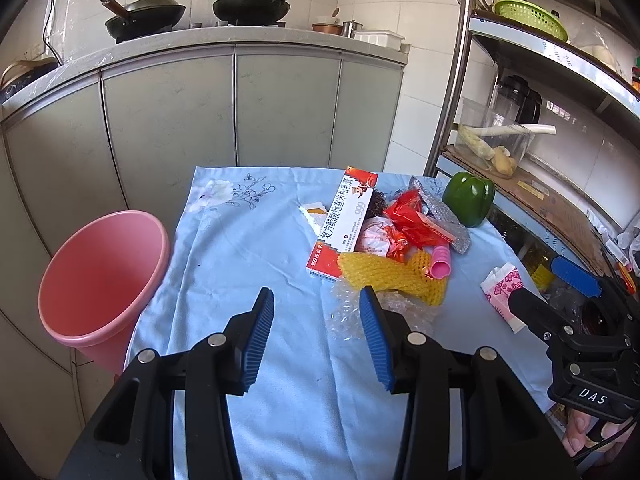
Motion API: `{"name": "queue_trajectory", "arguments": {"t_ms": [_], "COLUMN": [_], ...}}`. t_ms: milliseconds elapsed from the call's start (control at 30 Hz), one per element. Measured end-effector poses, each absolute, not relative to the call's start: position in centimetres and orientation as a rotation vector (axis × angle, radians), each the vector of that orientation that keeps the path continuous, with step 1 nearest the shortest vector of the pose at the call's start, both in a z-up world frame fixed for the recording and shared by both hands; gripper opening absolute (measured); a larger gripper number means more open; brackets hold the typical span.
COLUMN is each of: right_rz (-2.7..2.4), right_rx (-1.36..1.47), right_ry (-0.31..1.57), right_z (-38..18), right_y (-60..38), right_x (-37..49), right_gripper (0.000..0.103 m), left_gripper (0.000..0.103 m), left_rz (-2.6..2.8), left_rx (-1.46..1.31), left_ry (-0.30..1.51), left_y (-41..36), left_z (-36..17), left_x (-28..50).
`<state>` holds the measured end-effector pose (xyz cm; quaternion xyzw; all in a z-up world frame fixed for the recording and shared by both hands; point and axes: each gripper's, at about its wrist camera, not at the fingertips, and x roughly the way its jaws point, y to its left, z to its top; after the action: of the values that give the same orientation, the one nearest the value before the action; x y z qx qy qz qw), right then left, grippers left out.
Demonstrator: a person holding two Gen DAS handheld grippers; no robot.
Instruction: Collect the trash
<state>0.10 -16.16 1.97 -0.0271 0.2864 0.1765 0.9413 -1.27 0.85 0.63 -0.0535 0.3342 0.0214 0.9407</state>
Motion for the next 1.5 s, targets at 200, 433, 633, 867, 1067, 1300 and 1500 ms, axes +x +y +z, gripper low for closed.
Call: {"name": "queue_trajectory", "arguments": {"t_ms": [200,433,633,867,1067,1300,1500], "right_rz": [0.359,0.360,0.360,0.360,0.360,0.360,0.358], "right_rx": [-0.056,-0.056,-0.057,-0.058,-0.058,-0.057,-0.053], "right_ry": [0.585,0.585,0.587,0.588,0.588,0.588,0.591], "right_z": [1.94,1.90,1.86,1.84,1.86,1.93,1.52], "right_y": [-16.14,-16.13,-16.06,-16.05,-16.03,-16.03,-16.03], "right_x": [0.09,0.06,0.06,0.04,0.05,0.06,0.08], "right_gripper": [0.090,0.090,0.090,0.090,0.090,0.090,0.090], "left_gripper": [0.044,0.044,0.044,0.045,0.045,0.046,0.048], "left_rz": [0.044,0.048,0.057,0.068,0.076,0.078,0.076], "left_rx": [-0.110,-0.113,-0.114,-0.117,-0.120,-0.123,-0.126], "left_ry": [0.681,0.682,0.683,0.687,0.692,0.697,0.701], "left_y": [0.91,1.13,1.31,1.38,1.50,1.59,1.59], "left_z": [0.67,0.62,0.49,0.46,0.36,0.27,0.13], "left_x": [-1.27,-1.28,-1.37,-1.46,-1.44,-1.37,-1.34]}}
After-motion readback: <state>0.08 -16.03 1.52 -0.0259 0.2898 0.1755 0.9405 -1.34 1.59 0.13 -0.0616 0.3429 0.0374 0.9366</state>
